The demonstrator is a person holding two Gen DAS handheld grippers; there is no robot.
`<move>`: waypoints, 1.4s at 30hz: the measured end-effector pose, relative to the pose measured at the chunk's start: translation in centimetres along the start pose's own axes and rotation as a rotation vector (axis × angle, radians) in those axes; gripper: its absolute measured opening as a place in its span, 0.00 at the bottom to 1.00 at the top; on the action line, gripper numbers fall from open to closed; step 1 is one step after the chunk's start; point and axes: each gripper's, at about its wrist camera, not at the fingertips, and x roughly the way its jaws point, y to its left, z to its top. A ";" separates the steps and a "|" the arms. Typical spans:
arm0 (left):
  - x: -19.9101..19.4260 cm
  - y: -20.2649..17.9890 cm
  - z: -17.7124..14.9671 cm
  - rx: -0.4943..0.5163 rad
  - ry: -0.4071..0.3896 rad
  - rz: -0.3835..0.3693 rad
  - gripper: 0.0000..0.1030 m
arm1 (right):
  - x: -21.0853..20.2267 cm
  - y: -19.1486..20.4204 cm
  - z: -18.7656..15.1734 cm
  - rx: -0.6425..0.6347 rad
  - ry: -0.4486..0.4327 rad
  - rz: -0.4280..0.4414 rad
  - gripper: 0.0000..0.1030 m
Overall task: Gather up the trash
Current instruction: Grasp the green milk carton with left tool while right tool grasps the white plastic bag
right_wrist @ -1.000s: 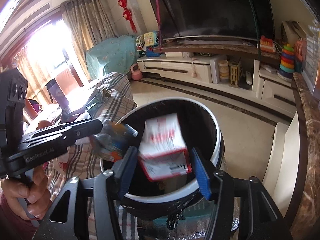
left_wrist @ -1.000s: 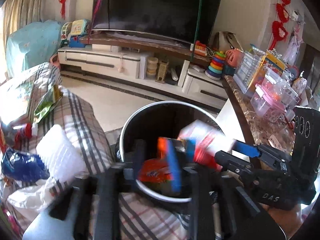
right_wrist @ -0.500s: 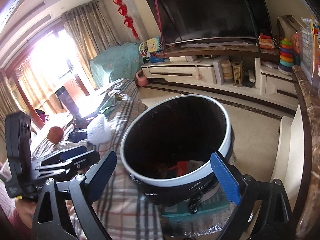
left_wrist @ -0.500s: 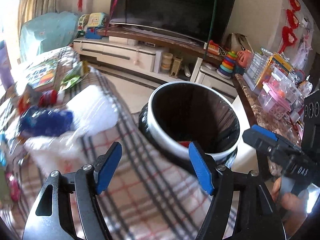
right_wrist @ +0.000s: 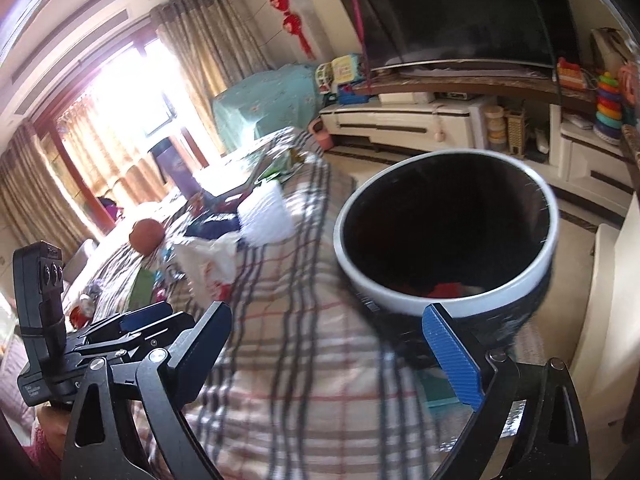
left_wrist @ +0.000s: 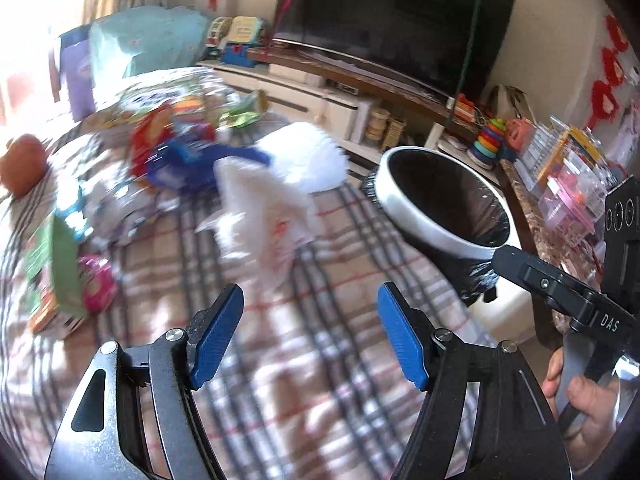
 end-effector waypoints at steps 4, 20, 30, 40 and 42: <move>-1.0 2.6 -1.0 -0.058 -0.007 0.032 0.69 | 1.0 1.6 -0.5 -0.020 0.023 0.023 0.95; -3.8 9.4 -3.4 -0.193 -0.026 0.111 0.69 | 5.3 7.8 -1.1 -0.116 0.097 0.102 0.95; -4.4 12.4 -3.7 -0.267 -0.030 0.160 0.69 | 7.3 9.3 -1.0 -0.141 0.121 0.116 0.95; -3.6 14.8 -2.1 -0.315 -0.025 0.188 0.70 | 9.1 9.6 -0.3 -0.145 0.139 0.109 0.95; -3.4 15.1 -1.5 -0.311 -0.028 0.199 0.71 | 9.6 9.8 0.0 -0.147 0.139 0.106 0.95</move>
